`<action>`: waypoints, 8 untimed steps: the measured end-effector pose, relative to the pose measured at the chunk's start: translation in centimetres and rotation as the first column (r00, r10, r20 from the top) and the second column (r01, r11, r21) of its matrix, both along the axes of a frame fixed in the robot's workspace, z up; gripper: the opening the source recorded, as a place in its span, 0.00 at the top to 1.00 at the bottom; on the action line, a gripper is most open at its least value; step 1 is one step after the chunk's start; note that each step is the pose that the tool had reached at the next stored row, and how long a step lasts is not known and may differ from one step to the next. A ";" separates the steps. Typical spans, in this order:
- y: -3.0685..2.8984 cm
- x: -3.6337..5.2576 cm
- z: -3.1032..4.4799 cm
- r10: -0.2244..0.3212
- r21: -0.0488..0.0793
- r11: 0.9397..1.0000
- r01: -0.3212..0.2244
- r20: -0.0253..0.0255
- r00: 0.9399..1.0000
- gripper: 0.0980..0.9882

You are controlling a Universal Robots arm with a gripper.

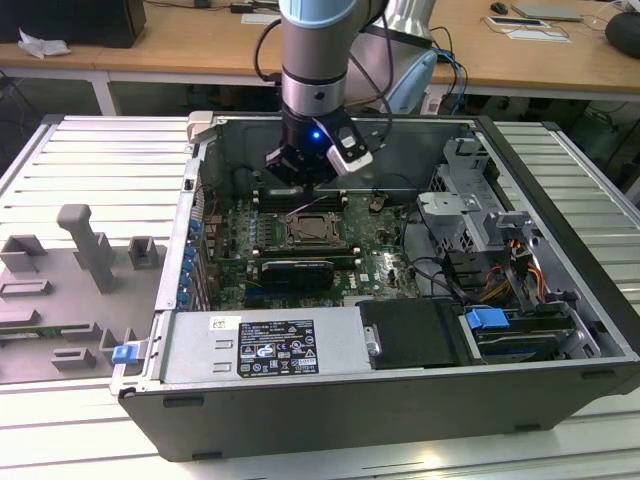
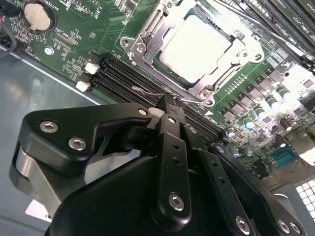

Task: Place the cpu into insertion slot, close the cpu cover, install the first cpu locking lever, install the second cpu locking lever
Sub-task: 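Install the first cpu locking lever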

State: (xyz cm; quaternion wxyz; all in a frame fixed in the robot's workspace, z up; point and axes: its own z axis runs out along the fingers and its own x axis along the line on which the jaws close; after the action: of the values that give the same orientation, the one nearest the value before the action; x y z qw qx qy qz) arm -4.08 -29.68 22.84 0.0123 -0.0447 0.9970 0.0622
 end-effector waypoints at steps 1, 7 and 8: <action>0.08 0.08 -0.02 0.000 0.000 1.000 0.000 0.000 1.000 0.99; 0.32 0.59 -0.25 0.000 0.000 1.000 0.000 0.000 1.000 0.99; 0.34 0.70 -0.33 0.000 0.000 1.000 0.000 0.000 1.000 0.99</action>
State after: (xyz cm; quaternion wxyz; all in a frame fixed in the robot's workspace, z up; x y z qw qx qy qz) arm -3.38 -29.35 22.51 0.0123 -0.0447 0.9970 0.0622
